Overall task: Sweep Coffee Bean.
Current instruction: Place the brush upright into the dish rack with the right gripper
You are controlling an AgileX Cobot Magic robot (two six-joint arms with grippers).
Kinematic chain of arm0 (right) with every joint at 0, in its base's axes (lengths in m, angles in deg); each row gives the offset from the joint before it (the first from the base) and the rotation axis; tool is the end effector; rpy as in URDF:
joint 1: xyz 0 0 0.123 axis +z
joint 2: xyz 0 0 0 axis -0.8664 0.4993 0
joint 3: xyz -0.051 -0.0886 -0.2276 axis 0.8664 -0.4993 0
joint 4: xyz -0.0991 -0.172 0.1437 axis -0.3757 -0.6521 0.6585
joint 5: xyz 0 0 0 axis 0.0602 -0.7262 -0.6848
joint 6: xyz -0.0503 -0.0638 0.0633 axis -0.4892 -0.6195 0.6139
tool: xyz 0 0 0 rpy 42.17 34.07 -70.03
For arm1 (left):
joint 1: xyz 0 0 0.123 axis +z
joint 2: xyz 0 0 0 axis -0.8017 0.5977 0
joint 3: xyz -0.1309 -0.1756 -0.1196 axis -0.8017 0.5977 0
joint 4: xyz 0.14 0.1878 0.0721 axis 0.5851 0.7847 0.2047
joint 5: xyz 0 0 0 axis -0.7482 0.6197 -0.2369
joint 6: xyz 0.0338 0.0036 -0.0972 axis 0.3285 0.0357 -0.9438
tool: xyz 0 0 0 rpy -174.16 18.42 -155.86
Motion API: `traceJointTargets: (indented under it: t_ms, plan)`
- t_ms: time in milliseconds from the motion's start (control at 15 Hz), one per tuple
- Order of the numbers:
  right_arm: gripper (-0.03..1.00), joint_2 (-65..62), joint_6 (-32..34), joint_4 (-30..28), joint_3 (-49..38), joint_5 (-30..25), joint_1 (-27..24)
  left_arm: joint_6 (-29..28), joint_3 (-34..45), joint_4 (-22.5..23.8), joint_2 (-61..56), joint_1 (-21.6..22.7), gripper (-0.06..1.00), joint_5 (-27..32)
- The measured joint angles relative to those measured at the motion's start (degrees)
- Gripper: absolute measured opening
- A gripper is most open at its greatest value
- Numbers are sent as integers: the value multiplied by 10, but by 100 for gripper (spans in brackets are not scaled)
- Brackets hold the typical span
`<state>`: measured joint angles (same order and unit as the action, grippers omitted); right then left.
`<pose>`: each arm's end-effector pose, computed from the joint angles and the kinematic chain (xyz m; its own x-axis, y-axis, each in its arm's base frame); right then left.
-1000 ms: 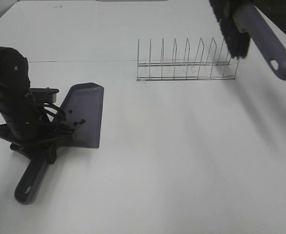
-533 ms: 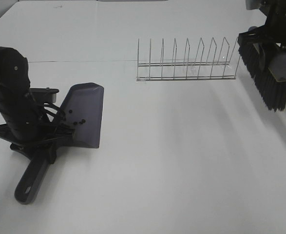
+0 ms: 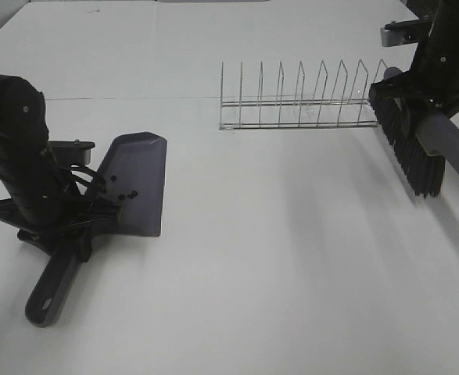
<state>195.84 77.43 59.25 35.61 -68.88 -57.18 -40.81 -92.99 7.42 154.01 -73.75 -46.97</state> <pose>0.4084 0.0105 0.1442 -0.9907 -0.0595 -0.1224 -0.0479 0.9942 -0.0962 0.2971 -0.1192 0.0538 -0.9976 0.0623 0.0306 0.0601 0.9957 -0.0703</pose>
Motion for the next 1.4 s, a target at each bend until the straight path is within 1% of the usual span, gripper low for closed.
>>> traceJointTargets:
  t_ms: [200, 400, 600, 667, 733, 867, 1000, 1200, 1400]
  plan:
    - [26, 28, -1, 0, 6, 9, 0, 0, 0, -1, 0, 0, 32, -1]
    - [26, 65, -1, 0, 57, 9, 0, 1, 0, -2, 0, 0, 32, -1]
    - [26, 95, -1, -3, 130, -10, 0, 1, 0, -2, 0, 0, 32, -1]
    - [26, 125, -7, -4, 197, -33, 0, 1, 0, -2, 0, 0, 32, -1]
    - [26, 135, -12, -5, 216, -40, 0, 1, 0, -2, 0, 0, 32, -1]
    - [26, 177, -24, -4, 280, -68, 0, 1, 0, -2, 0, 0, 32, -1]
    - [26, 211, -27, -4, 340, -82, -1, 1, 0, -2, 0, 0, 32, -1]
    - [26, 237, -28, -3, 394, -84, -1, 1, 0, -2, 0, 0, 32, -1]
    - [26, 240, -24, 0, 402, -84, -1, 1, 0, -2, 0, 0, 32, -1]
